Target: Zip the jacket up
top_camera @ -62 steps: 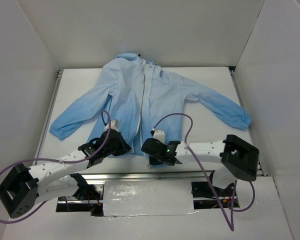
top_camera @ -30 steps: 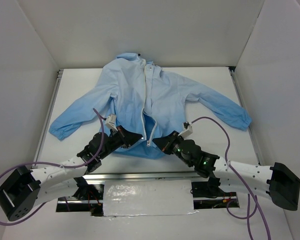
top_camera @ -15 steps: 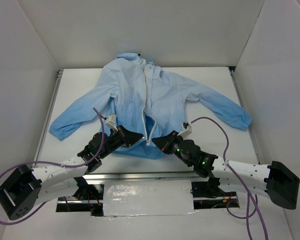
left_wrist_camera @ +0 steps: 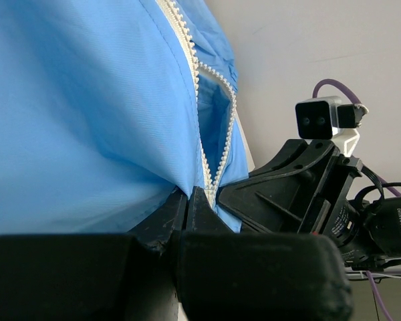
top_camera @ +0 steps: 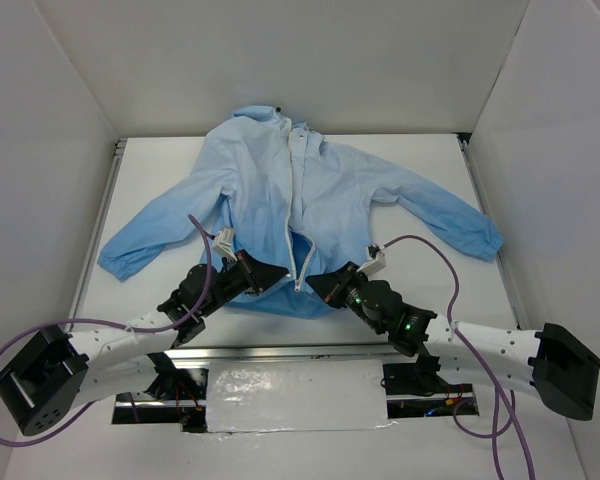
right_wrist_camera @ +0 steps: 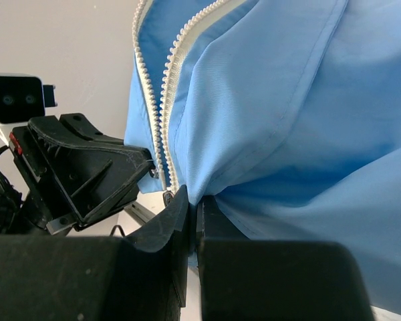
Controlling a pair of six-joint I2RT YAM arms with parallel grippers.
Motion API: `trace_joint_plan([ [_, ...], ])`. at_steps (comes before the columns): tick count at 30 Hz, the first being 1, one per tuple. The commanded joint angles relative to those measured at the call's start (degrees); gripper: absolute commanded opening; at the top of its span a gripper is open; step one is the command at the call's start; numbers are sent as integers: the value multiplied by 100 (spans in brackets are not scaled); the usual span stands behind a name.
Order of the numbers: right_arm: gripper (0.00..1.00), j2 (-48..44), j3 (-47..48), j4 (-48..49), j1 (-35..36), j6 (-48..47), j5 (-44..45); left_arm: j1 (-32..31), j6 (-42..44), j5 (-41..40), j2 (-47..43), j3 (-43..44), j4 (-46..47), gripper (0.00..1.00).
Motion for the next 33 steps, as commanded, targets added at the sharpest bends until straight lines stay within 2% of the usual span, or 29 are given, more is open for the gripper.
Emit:
trace_joint_plan([
  [1,0,-88,27,363,-47,-8,217,14,-47,152,-19,43,593,0],
  [33,0,-53,-87,636,-143,-201,-170,14,138,-147,-64,315,223,0],
])
